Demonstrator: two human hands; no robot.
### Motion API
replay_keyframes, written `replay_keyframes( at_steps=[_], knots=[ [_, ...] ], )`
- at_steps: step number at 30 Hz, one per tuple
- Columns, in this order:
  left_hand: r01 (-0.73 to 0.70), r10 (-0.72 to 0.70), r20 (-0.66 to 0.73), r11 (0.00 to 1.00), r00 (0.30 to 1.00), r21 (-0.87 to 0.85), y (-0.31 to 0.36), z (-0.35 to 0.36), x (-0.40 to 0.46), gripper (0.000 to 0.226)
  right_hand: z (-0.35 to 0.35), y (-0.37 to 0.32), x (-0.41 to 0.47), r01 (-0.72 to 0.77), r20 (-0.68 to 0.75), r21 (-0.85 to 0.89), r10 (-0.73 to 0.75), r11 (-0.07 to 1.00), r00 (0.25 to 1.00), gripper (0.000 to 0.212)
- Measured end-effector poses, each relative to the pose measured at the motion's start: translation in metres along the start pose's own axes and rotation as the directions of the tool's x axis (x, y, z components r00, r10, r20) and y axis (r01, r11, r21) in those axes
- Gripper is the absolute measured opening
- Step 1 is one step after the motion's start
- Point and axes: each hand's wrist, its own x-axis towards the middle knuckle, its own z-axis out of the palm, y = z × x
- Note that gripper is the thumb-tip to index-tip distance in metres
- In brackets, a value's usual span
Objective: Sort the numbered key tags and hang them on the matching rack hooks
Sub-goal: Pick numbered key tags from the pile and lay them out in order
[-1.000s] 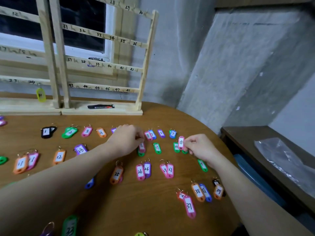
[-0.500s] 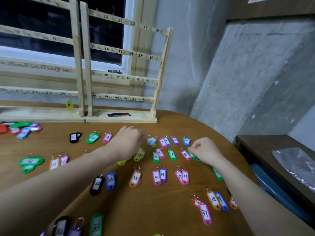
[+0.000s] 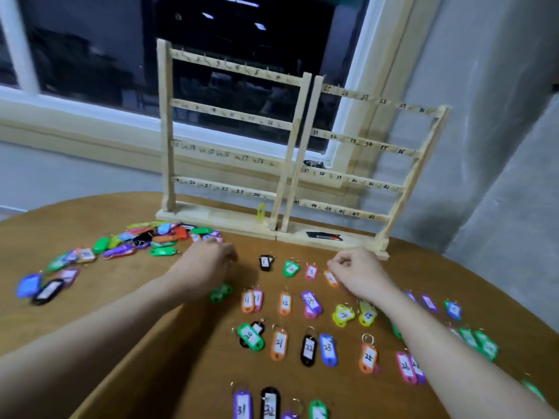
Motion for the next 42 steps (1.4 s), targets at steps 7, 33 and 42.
replay_keyframes(
  at_steps=[7,33,42],
  knots=[
    [0.266,-0.28,-0.165,0.959,0.946,-0.101,-0.117,-0.022,-0.036,0.028,0.082,-0.11,0.037,0.182,0.168,-0.071,-0.168,0.981,0.971,0.022],
    [0.075,-0.167,-0.273,0.945,0.947,-0.318,-0.145,-0.018,-0.035,0.017,0.162,-0.191,0.068,0.185,0.241,0.002,-0.18,0.983,0.954,0.017],
    [0.102,-0.198,-0.097,0.796,0.975,-0.597,-0.128,-0.021,-0.04,0.01,0.138,-0.179,0.05,0.109,0.243,0.119,-0.135,0.987,0.961,0.013]
  ],
)
